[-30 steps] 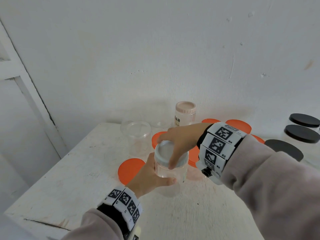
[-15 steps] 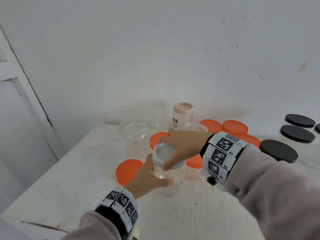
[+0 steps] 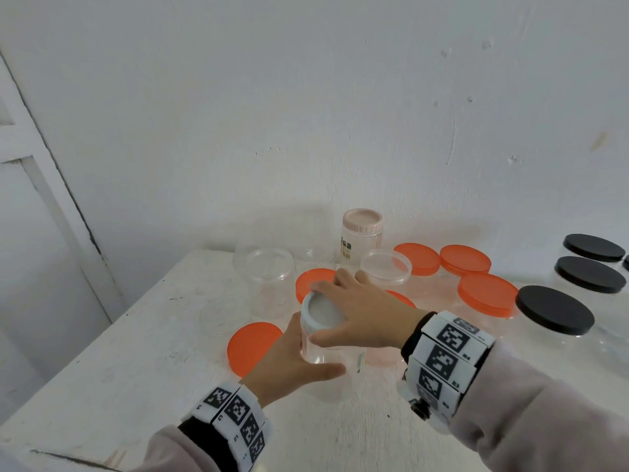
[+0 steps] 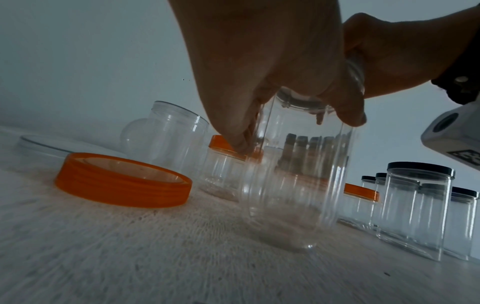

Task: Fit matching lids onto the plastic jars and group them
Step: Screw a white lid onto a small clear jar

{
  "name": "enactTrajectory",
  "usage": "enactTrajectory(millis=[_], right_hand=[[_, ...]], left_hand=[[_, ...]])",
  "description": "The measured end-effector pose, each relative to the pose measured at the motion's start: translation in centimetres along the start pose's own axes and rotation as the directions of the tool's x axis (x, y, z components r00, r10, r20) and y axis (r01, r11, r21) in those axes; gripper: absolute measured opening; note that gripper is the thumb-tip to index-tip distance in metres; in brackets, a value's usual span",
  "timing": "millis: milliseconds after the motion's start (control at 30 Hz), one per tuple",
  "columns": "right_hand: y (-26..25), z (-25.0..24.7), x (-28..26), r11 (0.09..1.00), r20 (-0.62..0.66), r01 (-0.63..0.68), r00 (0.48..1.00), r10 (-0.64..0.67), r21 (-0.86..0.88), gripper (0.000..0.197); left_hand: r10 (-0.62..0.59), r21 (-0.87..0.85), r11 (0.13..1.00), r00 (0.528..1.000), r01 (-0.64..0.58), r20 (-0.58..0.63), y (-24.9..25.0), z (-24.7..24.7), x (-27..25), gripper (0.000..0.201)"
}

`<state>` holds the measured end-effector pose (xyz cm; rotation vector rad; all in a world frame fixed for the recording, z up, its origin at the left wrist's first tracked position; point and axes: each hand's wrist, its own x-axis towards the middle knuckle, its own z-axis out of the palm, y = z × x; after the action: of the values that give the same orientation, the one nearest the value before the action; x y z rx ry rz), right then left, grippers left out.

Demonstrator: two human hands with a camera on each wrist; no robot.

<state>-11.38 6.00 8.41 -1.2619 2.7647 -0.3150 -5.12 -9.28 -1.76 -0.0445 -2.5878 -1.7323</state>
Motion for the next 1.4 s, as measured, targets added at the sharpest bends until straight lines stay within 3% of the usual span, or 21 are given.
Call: enactTrajectory(millis=[367,633,867,1100,1267,1400], right_hand=[[-0.8,2.2,-0.9,0.988,-0.186,-0.011,0.982,0.039,0.151,0.078],[-2.7,1.3,0.0,0.964,-0.060,0.079,0.996,-0.066,0.253,0.080],[-5.2,1.8,4.5,0.881,-0.018,0.167,0.984,-0.178,0.443,0.066],[-7.5,3.3,11.5,0.831,-0.068,0.154,0.988,-0.139,0.535,0.055],[-9.2,5.0,17.0,0.849,-0.094,0.077,0.995,-0.032,0.523,0.057],[-10.3,6.3,21.1,0.839,-0.095,-0.024,0.991,0.090,0.543,0.064]], left_hand=[[0.020,-0.004,1.000,1.000,-0.020,0.013,-0.3,-0.5,-0.2,0.087],[-0.024,-0.111,0.993,0.999,0.029,0.044,0.1,-2.3,-1.9,0.094],[-0.154,-0.109,0.982,0.988,0.155,0.016,-0.7,-9.4,-6.2,0.092],[-0.207,-0.091,0.978,0.941,0.189,-0.268,-2.7,-18.5,-8.9,0.108],[-0.164,-0.070,0.986,0.838,0.149,-0.520,-5.0,-23.0,-7.9,0.104],[-0.141,-0.037,0.988,0.782,0.149,-0.607,-6.9,-24.5,-5.9,0.110]])
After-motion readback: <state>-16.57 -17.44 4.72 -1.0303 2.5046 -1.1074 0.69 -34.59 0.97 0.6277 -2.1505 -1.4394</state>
